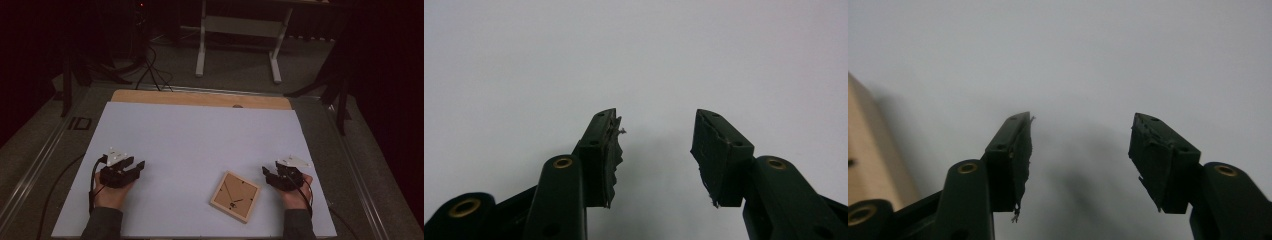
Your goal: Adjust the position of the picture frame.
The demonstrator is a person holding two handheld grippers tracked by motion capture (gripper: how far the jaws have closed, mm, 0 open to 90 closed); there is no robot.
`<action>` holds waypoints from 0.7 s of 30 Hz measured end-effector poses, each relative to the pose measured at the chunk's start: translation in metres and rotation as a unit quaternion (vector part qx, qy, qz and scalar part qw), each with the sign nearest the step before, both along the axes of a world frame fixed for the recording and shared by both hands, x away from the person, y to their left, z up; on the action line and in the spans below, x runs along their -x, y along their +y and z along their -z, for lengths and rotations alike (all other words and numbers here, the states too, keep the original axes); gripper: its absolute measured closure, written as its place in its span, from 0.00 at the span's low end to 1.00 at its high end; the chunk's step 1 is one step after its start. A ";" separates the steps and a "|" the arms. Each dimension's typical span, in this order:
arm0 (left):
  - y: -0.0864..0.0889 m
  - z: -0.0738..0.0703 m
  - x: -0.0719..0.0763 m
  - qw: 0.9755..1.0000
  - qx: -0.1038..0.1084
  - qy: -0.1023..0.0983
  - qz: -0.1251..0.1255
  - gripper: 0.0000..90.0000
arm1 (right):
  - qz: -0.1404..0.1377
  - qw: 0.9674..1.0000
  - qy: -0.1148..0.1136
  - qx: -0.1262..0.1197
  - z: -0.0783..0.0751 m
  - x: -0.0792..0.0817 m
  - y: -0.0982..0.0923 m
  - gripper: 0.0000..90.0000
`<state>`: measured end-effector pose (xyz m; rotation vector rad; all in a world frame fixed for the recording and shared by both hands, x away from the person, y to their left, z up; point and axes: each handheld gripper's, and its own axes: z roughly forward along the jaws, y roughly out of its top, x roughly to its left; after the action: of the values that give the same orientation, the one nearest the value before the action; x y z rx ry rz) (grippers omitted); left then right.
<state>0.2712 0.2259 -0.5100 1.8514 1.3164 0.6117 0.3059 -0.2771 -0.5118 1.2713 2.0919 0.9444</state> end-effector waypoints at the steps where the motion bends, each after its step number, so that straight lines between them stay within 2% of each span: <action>1: -0.001 -0.001 0.001 1.000 -0.004 -0.003 0.004 0.60 | -0.003 1.000 -0.005 -0.003 -0.003 0.002 0.001 0.48; 8: 0.002 -0.004 0.003 1.000 0.001 -0.017 0.013 0.58 | -0.031 0.999 -0.029 -0.005 -0.014 0.009 0.011 0.51; 14: 0.005 -0.006 0.005 1.000 0.004 -0.024 0.010 0.59 | -0.051 0.998 -0.030 -0.010 -0.020 0.015 0.016 0.56; 17: 0.005 -0.007 0.007 1.000 0.002 -0.028 0.009 0.59 | -0.058 0.998 -0.035 -0.016 -0.023 0.019 0.017 0.62; 21: 0.006 -0.007 0.008 1.000 -0.006 -0.026 0.010 0.59 | -0.061 0.997 -0.039 -0.023 -0.026 0.023 0.020 0.76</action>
<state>0.2628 0.2315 -0.5032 1.8427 1.2611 0.6545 0.2829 -0.2574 -0.4863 1.1200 2.1174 1.0843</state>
